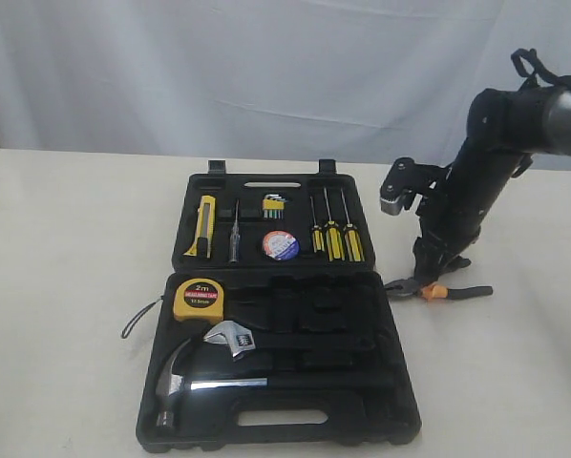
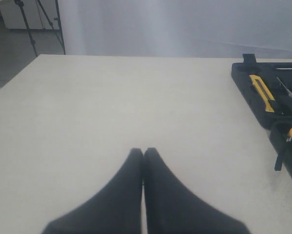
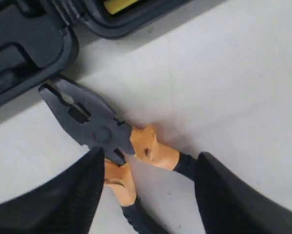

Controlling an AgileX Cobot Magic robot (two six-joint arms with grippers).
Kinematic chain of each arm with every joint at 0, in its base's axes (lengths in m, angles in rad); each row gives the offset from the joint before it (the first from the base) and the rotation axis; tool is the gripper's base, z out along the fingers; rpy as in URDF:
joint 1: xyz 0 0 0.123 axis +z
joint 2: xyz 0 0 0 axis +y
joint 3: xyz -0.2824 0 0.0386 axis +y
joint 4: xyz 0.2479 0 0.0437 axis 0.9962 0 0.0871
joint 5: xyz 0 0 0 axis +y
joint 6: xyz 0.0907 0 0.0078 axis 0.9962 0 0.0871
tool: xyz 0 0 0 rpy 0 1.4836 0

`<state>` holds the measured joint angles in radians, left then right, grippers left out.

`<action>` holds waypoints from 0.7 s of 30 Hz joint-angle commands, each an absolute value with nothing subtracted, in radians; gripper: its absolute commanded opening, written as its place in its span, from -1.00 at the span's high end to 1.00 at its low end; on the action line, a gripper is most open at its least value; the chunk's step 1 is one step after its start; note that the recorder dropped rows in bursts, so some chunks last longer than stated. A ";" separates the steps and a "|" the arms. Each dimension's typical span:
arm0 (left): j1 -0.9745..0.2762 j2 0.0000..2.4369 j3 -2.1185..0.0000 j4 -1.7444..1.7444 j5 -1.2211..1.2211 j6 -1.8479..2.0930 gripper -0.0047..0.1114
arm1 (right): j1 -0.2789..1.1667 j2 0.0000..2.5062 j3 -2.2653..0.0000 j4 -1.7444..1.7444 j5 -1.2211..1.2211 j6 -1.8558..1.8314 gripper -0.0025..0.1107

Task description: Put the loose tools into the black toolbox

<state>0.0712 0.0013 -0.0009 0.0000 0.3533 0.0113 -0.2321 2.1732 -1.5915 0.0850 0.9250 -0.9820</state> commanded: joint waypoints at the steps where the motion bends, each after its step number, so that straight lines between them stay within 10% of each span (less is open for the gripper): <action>1: 0.069 0.000 0.000 0.000 0.342 0.007 0.92 | -0.199 2.167 -1.593 0.030 0.917 -0.901 -0.20; 21: 0.069 0.000 0.000 0.000 0.342 0.007 0.92 | -0.125 2.180 -1.593 -0.080 0.951 -0.950 -0.36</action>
<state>0.0712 0.0013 -0.0009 0.0000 0.3533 0.0113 -0.1224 2.1732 -1.5915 -0.0929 0.9338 -0.9292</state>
